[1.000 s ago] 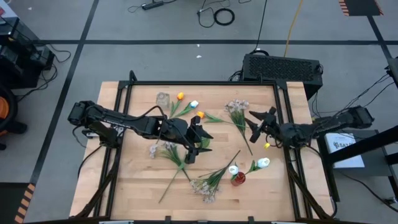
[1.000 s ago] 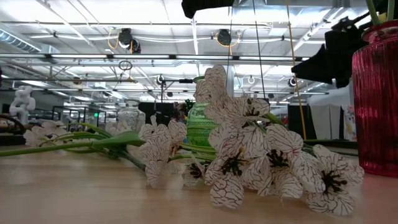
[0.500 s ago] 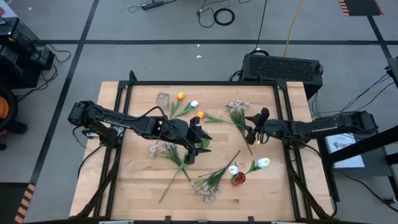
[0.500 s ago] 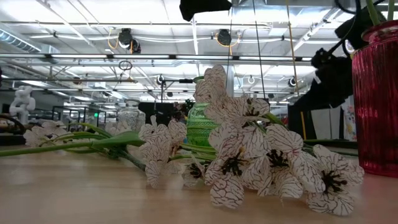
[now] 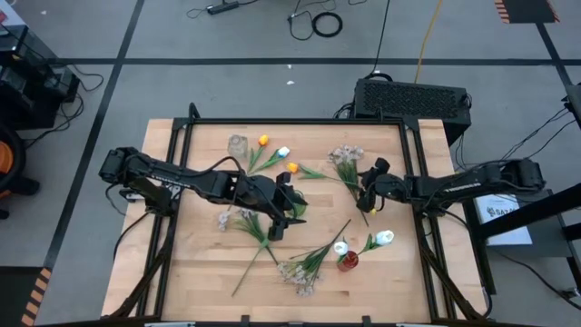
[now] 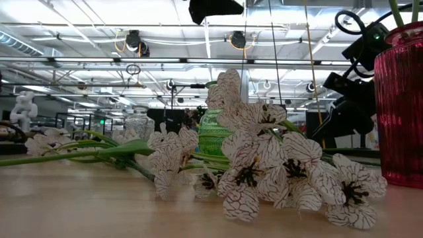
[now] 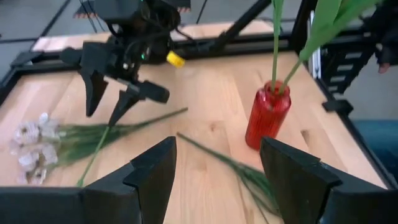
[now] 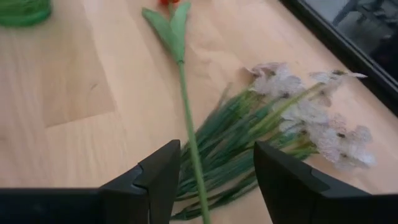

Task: Sort flowers into vase by color
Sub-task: Put the top left yellow tulip into the green vase

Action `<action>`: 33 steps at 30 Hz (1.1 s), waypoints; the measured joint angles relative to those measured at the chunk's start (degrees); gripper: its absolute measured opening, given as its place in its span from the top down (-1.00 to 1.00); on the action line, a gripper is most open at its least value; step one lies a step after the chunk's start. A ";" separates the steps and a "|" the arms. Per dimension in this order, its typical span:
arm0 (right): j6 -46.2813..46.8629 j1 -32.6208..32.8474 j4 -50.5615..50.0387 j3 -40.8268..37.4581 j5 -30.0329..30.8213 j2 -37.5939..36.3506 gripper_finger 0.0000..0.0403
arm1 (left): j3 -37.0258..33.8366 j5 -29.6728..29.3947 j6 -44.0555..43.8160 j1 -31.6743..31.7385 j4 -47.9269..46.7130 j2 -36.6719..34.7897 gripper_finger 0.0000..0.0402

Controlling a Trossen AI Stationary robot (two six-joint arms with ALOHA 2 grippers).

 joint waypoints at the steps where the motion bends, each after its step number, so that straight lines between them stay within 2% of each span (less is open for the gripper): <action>1: -0.63 0.00 0.48 0.00 -0.28 0.49 0.03 | 0.00 0.00 0.00 0.00 -0.79 0.00 -0.19; 11: -1.36 -2.35 1.10 0.00 -2.88 3.44 0.03 | 0.00 0.00 0.00 -0.02 -8.20 0.00 -0.19; 21: -4.88 -2.56 11.59 0.00 -4.79 9.32 0.03 | 0.02 -0.76 0.02 -0.02 -13.18 -1.07 -0.19; 24: -5.20 -2.56 13.13 0.00 -4.84 10.79 0.03 | 0.02 -5.92 0.07 -0.05 -14.99 -1.14 -0.19; 30: -5.58 -2.56 14.86 0.00 -6.27 12.31 0.03 | 0.02 -25.80 -0.84 2.05 -20.69 -1.14 -0.19; 33: -6.28 -2.56 16.42 0.00 -6.25 12.31 0.03 | 0.02 -28.98 -3.04 3.40 -24.74 -1.14 -0.19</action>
